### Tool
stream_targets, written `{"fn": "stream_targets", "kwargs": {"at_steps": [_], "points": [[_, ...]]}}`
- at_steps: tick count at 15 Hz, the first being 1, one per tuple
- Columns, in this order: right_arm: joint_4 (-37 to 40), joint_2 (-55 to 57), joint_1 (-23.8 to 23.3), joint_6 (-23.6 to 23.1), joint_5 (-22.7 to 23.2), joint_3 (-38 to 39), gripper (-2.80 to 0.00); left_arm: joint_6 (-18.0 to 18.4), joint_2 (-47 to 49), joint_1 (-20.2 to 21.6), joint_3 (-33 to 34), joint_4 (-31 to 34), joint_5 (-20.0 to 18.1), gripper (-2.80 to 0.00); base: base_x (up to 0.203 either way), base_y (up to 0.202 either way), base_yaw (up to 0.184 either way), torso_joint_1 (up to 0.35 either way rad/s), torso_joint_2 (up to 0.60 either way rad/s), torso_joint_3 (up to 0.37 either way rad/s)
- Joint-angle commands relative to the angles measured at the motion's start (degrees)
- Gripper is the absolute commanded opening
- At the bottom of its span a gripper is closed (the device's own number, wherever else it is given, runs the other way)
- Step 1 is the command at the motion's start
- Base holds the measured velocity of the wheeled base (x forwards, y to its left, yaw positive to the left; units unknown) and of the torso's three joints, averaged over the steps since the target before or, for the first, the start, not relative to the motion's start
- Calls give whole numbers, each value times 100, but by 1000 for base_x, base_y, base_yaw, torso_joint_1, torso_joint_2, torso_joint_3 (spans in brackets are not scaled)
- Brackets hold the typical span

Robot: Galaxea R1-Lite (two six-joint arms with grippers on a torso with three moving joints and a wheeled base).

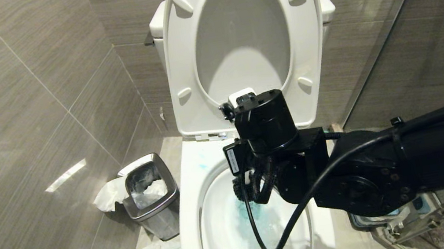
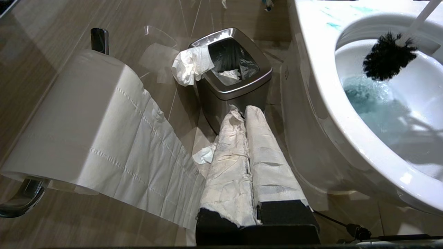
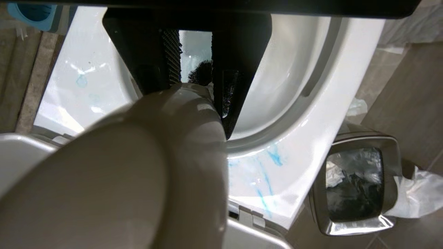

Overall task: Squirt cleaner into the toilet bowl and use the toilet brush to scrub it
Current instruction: Scrub the toilet bowl

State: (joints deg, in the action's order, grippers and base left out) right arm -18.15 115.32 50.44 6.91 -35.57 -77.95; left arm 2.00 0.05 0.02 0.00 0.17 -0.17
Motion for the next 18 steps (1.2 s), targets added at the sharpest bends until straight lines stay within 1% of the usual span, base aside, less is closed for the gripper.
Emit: {"fn": "stream_targets", "kwargs": {"at_steps": [1,6,9,12,15,18], "points": [[-13,-17,0,25,-10,1,-280,2,4,6,0,1,3,-280,0,0,0,0,0,0],[-69,761,-33,293,5,-23,-280,2,4,6,0,1,-1,-280,0,0,0,0,0,0],[-230,1373,-208,417,-10,-147,-280,2,4,5,0,1,-1,-280,0,0,0,0,0,0],[-336,1787,-355,416,-59,-382,-280,2,4,6,0,1,-1,-280,0,0,0,0,0,0],[-338,1724,-334,390,-73,-366,-280,2,4,6,0,1,-1,-280,0,0,0,0,0,0],[-274,1163,-191,372,-143,-202,-280,2,4,4,0,1,2,-280,0,0,0,0,0,0]]}}
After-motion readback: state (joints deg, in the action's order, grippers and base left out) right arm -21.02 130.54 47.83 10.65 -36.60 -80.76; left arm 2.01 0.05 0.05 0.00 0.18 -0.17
